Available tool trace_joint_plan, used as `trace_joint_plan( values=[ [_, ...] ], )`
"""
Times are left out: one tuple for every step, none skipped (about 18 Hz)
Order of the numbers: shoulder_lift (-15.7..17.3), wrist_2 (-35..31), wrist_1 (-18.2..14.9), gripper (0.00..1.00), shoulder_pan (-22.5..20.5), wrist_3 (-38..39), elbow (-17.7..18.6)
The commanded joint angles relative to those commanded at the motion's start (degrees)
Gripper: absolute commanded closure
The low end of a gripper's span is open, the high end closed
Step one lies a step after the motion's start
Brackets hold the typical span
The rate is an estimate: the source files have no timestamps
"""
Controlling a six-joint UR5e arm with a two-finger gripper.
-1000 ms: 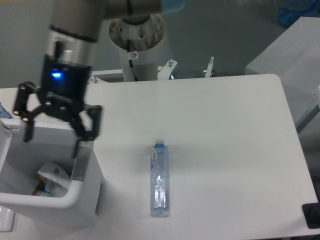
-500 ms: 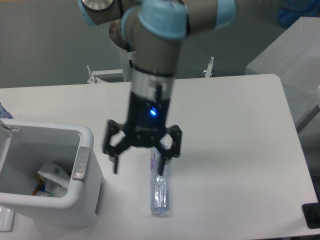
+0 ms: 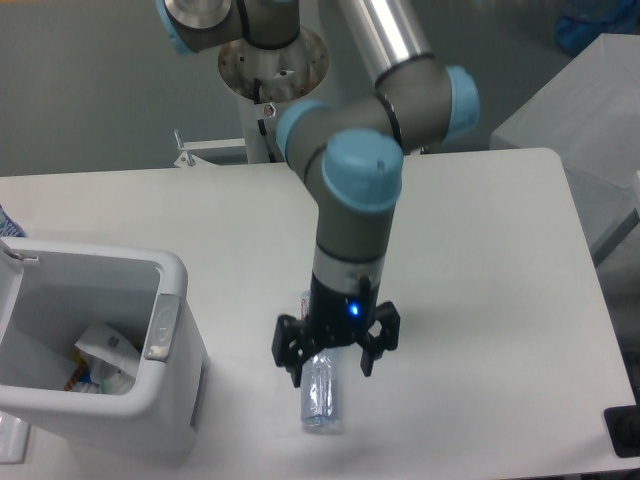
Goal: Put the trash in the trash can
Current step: 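Move the open gripper over the clear water bottle and lower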
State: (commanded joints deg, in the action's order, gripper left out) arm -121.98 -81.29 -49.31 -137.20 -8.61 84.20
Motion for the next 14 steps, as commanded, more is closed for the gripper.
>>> trace_joint_plan(
  values=[
    [-1.4,-0.9,0.1,0.03,0.5,-0.5,-0.3],
    [-2.6,-1.5,0.1,0.03,0.8,-0.8,-0.9],
    [-3.5,-2.1,0.0,0.03,1.2,-0.8,-1.6],
    [-4.2,-2.6,-0.1,0.03,1.9,-0.9,-2.3],
    [-4.5,-2.7,-0.1,0.03,2.1,-0.8,-2.5],
    [-4.6,-2.7,-0.1,0.03,2.2,-0.9,-2.5],
    [-4.7,-2.7,-0.1,0.03,2.3,-0.9,-2.4],
    [-5.1,-2.7,-0.1,0.03,2.4,-0.9,-2.4],
    [-5.3,-2.7,-0.1,0.03,2.6,-1.1,-2.2],
    [-5.5,-2.7,-0.1,0.03,3.2,-2.4,-2.1],
    [-5.6,-2.9,-0.2,0.04,3.4,-3.9,-1.9],
    [-5.6,-3.1,-0.3,0.04,3.5,-5.7,-1.5],
    [-5.6,-3.1,-0.3,0.04,3.5,-7.5,-1.0],
    [-5.6,-3.0,-0.4,0.03,3.6,-8.8,-0.7]
  ],
)
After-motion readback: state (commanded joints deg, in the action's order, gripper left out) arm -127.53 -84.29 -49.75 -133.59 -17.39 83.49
